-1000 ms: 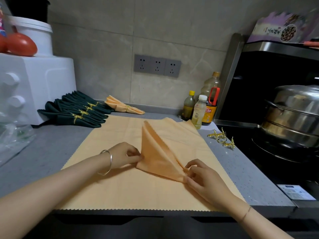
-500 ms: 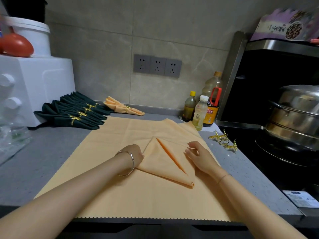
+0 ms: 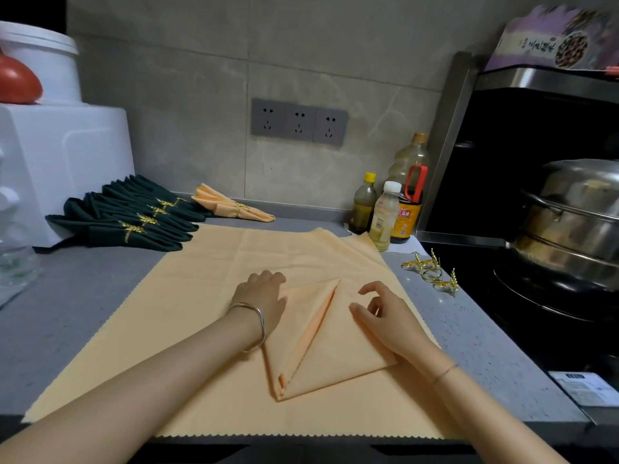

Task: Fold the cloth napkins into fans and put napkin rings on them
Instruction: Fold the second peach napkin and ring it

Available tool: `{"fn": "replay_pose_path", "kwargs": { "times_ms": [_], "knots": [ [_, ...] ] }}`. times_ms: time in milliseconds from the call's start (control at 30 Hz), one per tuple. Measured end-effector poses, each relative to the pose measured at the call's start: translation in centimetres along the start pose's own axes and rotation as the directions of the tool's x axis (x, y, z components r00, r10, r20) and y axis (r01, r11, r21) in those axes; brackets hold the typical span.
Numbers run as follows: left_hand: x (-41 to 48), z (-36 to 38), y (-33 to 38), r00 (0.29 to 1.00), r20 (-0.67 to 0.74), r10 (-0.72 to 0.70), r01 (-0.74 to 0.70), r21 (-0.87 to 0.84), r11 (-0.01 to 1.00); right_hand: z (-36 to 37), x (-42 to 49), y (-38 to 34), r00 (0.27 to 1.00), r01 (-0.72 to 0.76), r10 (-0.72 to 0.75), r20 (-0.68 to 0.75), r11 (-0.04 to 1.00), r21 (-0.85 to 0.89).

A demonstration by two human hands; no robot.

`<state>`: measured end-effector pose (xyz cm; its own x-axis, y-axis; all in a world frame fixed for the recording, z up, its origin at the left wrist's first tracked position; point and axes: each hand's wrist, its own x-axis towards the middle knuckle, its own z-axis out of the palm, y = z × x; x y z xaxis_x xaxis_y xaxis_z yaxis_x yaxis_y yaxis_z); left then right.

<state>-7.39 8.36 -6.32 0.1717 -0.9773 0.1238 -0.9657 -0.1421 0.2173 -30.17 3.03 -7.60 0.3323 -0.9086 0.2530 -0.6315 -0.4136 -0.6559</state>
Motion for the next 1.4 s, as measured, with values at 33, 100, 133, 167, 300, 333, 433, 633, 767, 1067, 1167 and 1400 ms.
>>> {"fn": "replay_pose_path", "kwargs": {
  "times_ms": [33, 100, 133, 167, 300, 333, 433, 633, 767, 1067, 1167, 1400],
  "knots": [
    [-0.8, 0.1, 0.4, 1.000, 0.015, 0.020, -0.020, -0.002, 1.000, 0.3, 0.3, -0.2, 1.000, -0.007, 0.007, -0.017, 1.000, 0.016],
    [-2.9, 0.5, 1.4, 0.994, 0.106, 0.035, -0.032, -0.031, 0.999, 0.8, 0.9, -0.4, 0.999, -0.028, 0.030, -0.025, 0.997, 0.079],
    [-4.0, 0.6, 1.9, 0.986, 0.164, 0.032, -0.025, -0.045, 0.999, 1.2, 1.1, -0.5, 0.999, -0.039, 0.042, -0.018, 0.992, 0.116],
    [-5.0, 0.9, 2.3, 0.977, 0.213, 0.028, -0.017, -0.054, 0.998, 1.5, 1.4, -0.6, 0.999, -0.047, 0.050, -0.013, 0.988, 0.150],
    [-7.2, 1.7, 3.5, 0.958, 0.287, 0.016, -0.007, -0.030, 1.000, 2.2, 1.9, -0.6, 0.994, -0.042, 0.065, -0.084, 0.967, 0.251],
    [-7.3, 1.9, 3.5, 0.956, 0.292, 0.019, -0.015, -0.017, 1.000, 2.3, 1.8, -0.6, 0.992, -0.035, 0.066, -0.111, 0.966, 0.257],
    [-7.4, 2.2, 3.5, 0.959, 0.283, 0.035, -0.043, 0.023, 0.999, 2.5, 1.5, -0.5, 0.987, -0.016, 0.048, -0.153, 0.978, 0.207],
    [-7.4, 2.2, 3.7, 0.966, 0.257, 0.030, -0.047, 0.059, 0.997, 2.8, 1.6, -0.6, 0.983, -0.048, 0.063, -0.175, 0.995, 0.091],
    [-7.2, 2.0, 3.7, 0.969, 0.243, 0.041, -0.059, 0.067, 0.996, 2.6, 1.2, -0.8, 0.967, 0.134, -0.165, -0.196, 0.977, -0.166],
    [-6.3, 2.4, 3.2, 0.981, 0.186, 0.059, -0.069, 0.044, 0.997, 3.1, 0.6, -1.6, 0.849, 0.411, -0.212, 0.484, 0.841, -0.352],
    [-6.5, 2.6, 3.3, 0.982, 0.180, 0.049, -0.051, 0.006, 0.999, 2.9, 1.6, -0.9, 0.879, 0.319, -0.110, 0.464, 0.859, -0.401],
    [-6.8, 3.1, 3.2, 0.989, 0.140, 0.043, -0.043, -0.006, 0.999, 3.0, 4.0, 0.6, 0.921, 0.185, 0.004, 0.390, 0.875, -0.446]
  ]
}}
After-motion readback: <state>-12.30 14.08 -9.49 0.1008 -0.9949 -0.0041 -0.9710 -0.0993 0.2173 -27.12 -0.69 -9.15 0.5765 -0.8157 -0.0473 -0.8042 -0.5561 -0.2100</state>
